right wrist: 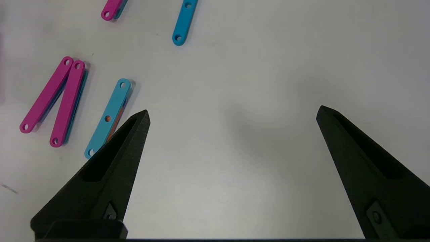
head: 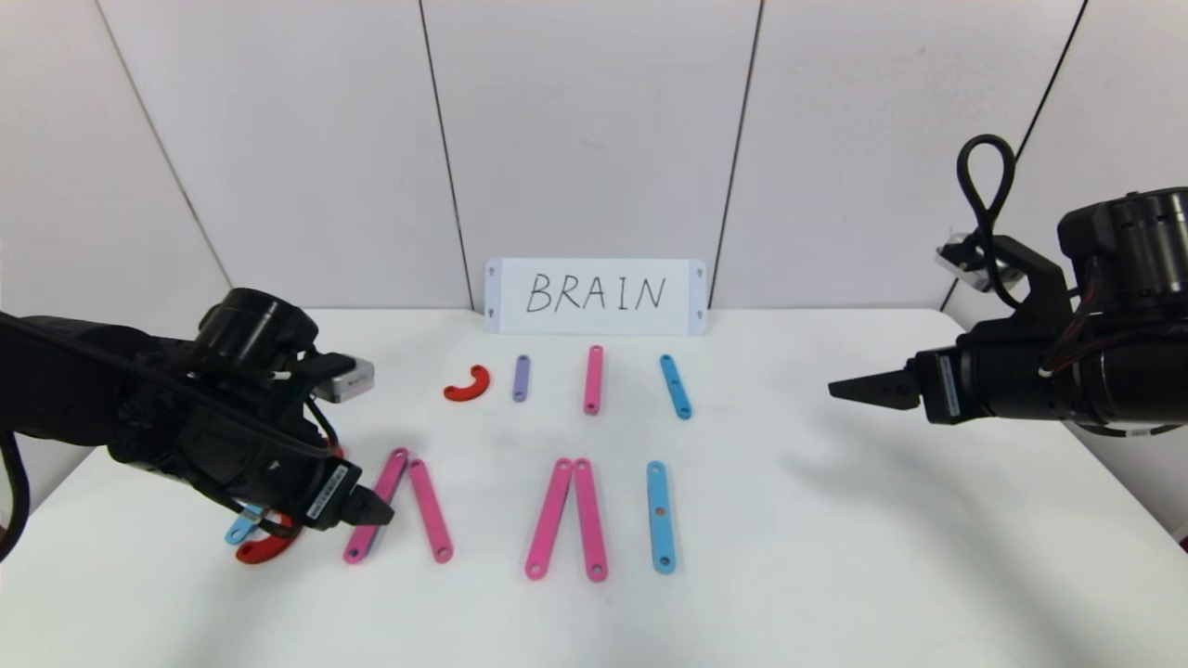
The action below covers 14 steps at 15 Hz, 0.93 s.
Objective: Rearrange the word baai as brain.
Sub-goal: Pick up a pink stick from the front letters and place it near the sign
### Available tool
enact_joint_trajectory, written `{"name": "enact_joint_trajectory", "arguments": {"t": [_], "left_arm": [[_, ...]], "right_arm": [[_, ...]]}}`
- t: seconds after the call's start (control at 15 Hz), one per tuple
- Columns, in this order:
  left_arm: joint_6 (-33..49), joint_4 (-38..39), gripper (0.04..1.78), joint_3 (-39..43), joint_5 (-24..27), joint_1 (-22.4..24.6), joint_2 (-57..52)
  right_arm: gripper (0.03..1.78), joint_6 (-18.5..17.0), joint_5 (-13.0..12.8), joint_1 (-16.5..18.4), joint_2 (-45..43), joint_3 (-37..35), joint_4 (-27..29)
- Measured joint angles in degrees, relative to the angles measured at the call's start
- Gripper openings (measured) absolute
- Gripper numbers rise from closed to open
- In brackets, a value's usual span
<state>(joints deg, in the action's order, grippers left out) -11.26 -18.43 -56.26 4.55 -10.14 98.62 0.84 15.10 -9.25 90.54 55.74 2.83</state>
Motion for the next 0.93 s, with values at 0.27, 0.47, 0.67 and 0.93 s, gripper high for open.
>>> {"name": "enact_joint_trajectory", "arguments": {"t": [0.27,0.47,0.67,0.93], "left_arm": [[2.8,0.3,1.74,-0.8,-0.2,-0.1,3.2],[3.4,0.6,1.74,-1.3,-0.5,0.0,5.1],[3.7,2.8,1.69,-1.4,-2.1,0.0,6.7],[4.8,3.1,1.28,-1.5,-2.1,-0.3,7.7]], "right_arm": [[1.74,-0.1,0.0,0.0,0.2,-0.4,0.2],[1.74,-0.1,0.0,0.0,0.3,-0.6,0.2],[1.74,-0.1,0.0,0.0,0.5,-0.7,0.2],[1.74,-0.1,0.1,0.0,0.6,-1.0,0.0]]}}
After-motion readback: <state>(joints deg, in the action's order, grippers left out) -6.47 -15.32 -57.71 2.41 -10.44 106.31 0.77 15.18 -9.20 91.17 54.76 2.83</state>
